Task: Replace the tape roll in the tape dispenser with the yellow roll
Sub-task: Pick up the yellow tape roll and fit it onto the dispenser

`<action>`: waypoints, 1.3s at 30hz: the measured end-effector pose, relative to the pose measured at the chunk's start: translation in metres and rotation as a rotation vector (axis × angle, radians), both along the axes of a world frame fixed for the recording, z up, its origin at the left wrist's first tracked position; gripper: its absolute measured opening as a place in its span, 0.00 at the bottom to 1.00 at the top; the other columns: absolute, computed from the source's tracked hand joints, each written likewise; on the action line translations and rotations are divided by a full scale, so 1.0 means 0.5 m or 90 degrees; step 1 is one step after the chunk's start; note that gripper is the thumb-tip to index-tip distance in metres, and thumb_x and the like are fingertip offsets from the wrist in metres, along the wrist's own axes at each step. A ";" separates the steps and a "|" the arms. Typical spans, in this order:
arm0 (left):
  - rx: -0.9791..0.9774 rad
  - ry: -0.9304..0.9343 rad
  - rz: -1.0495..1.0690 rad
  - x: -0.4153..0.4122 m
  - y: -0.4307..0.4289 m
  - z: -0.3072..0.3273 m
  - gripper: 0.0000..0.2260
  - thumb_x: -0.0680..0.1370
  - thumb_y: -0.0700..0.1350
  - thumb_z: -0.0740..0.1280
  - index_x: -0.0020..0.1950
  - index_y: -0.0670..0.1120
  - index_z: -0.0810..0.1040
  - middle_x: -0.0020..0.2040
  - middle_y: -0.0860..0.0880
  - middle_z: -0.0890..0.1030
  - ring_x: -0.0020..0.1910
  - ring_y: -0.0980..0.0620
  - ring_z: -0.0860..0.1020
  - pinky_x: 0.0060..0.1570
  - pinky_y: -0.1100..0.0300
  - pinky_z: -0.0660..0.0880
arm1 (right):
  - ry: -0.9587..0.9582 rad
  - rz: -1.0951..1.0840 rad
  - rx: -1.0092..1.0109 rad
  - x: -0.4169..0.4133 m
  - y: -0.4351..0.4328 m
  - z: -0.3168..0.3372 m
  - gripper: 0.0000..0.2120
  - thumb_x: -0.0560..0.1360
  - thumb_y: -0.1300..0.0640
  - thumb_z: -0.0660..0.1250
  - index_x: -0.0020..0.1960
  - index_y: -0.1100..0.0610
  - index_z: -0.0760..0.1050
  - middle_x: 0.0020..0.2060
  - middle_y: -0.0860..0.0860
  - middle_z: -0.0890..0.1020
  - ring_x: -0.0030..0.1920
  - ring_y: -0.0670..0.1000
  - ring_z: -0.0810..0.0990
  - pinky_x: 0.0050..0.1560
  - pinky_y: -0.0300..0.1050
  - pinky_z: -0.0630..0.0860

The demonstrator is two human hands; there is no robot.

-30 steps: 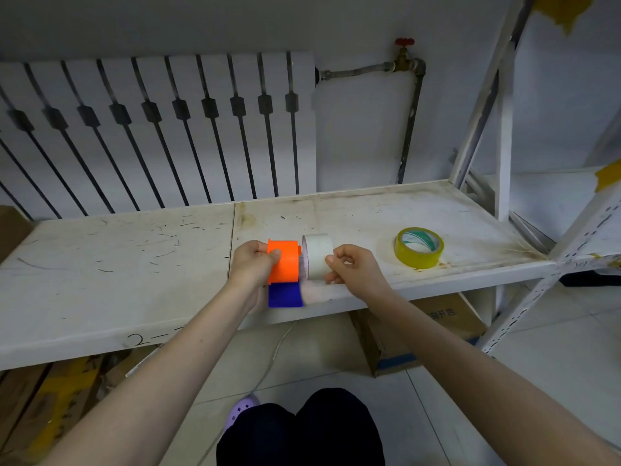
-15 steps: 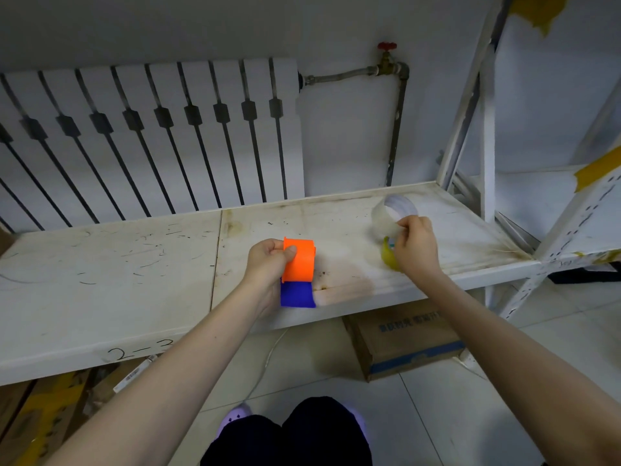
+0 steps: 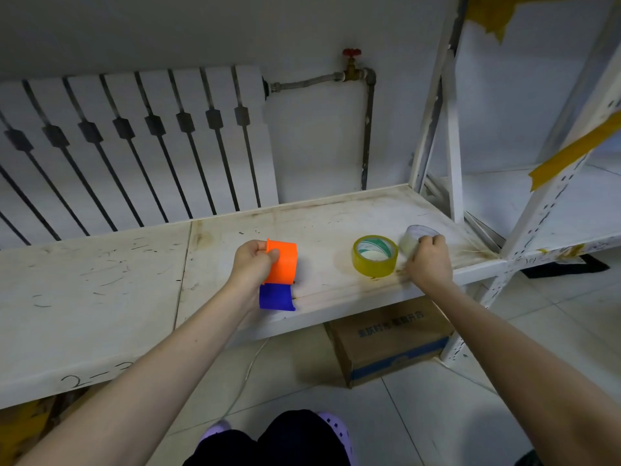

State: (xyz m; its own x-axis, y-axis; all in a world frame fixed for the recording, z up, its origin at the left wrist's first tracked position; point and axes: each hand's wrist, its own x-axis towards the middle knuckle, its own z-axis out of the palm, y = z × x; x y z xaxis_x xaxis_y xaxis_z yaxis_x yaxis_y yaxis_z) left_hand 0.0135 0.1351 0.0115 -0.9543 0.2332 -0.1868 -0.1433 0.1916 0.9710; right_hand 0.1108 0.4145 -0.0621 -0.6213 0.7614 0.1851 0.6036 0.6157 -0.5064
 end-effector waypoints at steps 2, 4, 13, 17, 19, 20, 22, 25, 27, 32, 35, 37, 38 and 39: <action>-0.015 0.007 0.003 0.000 0.003 -0.003 0.03 0.80 0.40 0.62 0.53 0.43 0.71 0.51 0.45 0.75 0.46 0.47 0.75 0.42 0.57 0.73 | -0.040 0.009 -0.002 0.007 0.001 -0.007 0.19 0.72 0.65 0.63 0.61 0.67 0.67 0.63 0.63 0.68 0.57 0.63 0.72 0.54 0.54 0.73; -0.015 0.009 0.009 0.000 0.003 -0.004 0.01 0.80 0.40 0.62 0.51 0.45 0.71 0.51 0.46 0.74 0.43 0.50 0.74 0.40 0.57 0.73 | -0.050 0.014 0.008 0.010 -0.004 -0.012 0.20 0.72 0.63 0.63 0.63 0.64 0.66 0.64 0.61 0.68 0.59 0.62 0.72 0.52 0.56 0.73; -0.020 -0.005 0.035 -0.002 -0.012 -0.012 0.06 0.80 0.40 0.62 0.56 0.45 0.69 0.55 0.46 0.73 0.52 0.46 0.73 0.46 0.54 0.73 | -0.055 0.204 0.156 -0.044 -0.087 -0.007 0.16 0.77 0.55 0.58 0.62 0.59 0.72 0.57 0.58 0.79 0.56 0.58 0.76 0.55 0.52 0.73; -0.045 -0.020 0.042 -0.011 -0.034 -0.018 0.07 0.79 0.40 0.63 0.56 0.46 0.69 0.57 0.46 0.72 0.56 0.44 0.72 0.54 0.48 0.72 | -0.215 0.200 0.146 -0.067 -0.111 -0.013 0.15 0.78 0.51 0.57 0.59 0.59 0.71 0.56 0.56 0.79 0.58 0.58 0.75 0.64 0.54 0.65; -0.028 -0.031 0.040 -0.012 -0.047 -0.022 0.06 0.79 0.39 0.62 0.56 0.45 0.70 0.56 0.45 0.73 0.55 0.44 0.72 0.52 0.49 0.72 | -0.224 0.181 0.121 -0.075 -0.119 -0.019 0.12 0.77 0.55 0.59 0.57 0.59 0.72 0.55 0.56 0.79 0.59 0.58 0.74 0.69 0.57 0.61; -0.013 -0.037 0.041 -0.012 -0.054 -0.024 0.05 0.80 0.38 0.62 0.54 0.45 0.71 0.55 0.44 0.74 0.54 0.44 0.73 0.51 0.50 0.72 | -0.215 0.170 0.100 -0.078 -0.124 -0.021 0.10 0.76 0.58 0.59 0.56 0.58 0.73 0.54 0.56 0.80 0.58 0.57 0.75 0.70 0.58 0.60; 0.012 -0.042 0.045 -0.010 -0.066 -0.026 0.04 0.80 0.37 0.61 0.48 0.45 0.72 0.52 0.44 0.75 0.51 0.44 0.73 0.49 0.50 0.72 | -0.169 0.168 0.055 -0.079 -0.136 -0.022 0.10 0.75 0.61 0.59 0.55 0.58 0.74 0.49 0.56 0.81 0.54 0.58 0.77 0.71 0.59 0.59; 0.030 -0.035 0.047 -0.005 -0.081 -0.026 0.08 0.80 0.37 0.60 0.44 0.48 0.71 0.46 0.48 0.75 0.48 0.47 0.73 0.50 0.50 0.72 | -0.021 0.191 -0.027 -0.073 -0.163 -0.008 0.11 0.76 0.58 0.60 0.55 0.59 0.75 0.47 0.58 0.81 0.51 0.61 0.78 0.61 0.55 0.71; 0.048 -0.032 0.046 0.001 -0.091 -0.025 0.07 0.80 0.37 0.60 0.45 0.47 0.71 0.45 0.50 0.74 0.45 0.49 0.73 0.49 0.51 0.72 | 0.059 0.206 -0.089 -0.064 -0.185 0.011 0.09 0.76 0.56 0.61 0.49 0.59 0.76 0.42 0.58 0.79 0.44 0.59 0.77 0.43 0.47 0.72; 0.082 -0.012 0.055 0.018 -0.114 -0.012 0.08 0.79 0.37 0.62 0.45 0.48 0.71 0.46 0.50 0.74 0.47 0.48 0.73 0.52 0.49 0.73 | 0.242 0.264 -0.262 -0.043 -0.253 0.076 0.07 0.76 0.57 0.62 0.43 0.59 0.75 0.32 0.50 0.73 0.34 0.49 0.71 0.33 0.43 0.65; 0.105 0.015 0.056 0.030 -0.128 0.000 0.09 0.79 0.37 0.62 0.43 0.49 0.71 0.45 0.50 0.75 0.45 0.50 0.74 0.51 0.50 0.73 | 0.339 0.264 -0.407 -0.031 -0.296 0.113 0.11 0.78 0.57 0.59 0.38 0.57 0.72 0.31 0.49 0.70 0.33 0.47 0.68 0.35 0.41 0.65; 0.118 0.043 0.058 0.040 -0.138 0.006 0.09 0.79 0.37 0.63 0.43 0.50 0.71 0.43 0.51 0.76 0.46 0.50 0.74 0.51 0.50 0.73 | 0.363 0.260 -0.471 -0.024 -0.327 0.131 0.13 0.79 0.56 0.57 0.36 0.54 0.70 0.33 0.49 0.70 0.36 0.48 0.69 0.38 0.43 0.69; 0.126 0.060 0.059 0.045 -0.143 0.008 0.09 0.79 0.37 0.63 0.43 0.50 0.71 0.42 0.51 0.76 0.47 0.49 0.74 0.50 0.50 0.73 | 0.366 0.256 -0.500 -0.020 -0.345 0.138 0.13 0.80 0.56 0.56 0.37 0.53 0.70 0.35 0.50 0.71 0.40 0.49 0.71 0.43 0.47 0.73; 0.135 0.079 0.056 0.051 -0.148 0.010 0.09 0.79 0.37 0.63 0.43 0.49 0.71 0.42 0.50 0.77 0.46 0.49 0.75 0.48 0.51 0.73 | 0.366 0.250 -0.530 -0.016 -0.362 0.145 0.13 0.80 0.56 0.55 0.38 0.51 0.70 0.37 0.50 0.72 0.44 0.50 0.73 0.49 0.52 0.76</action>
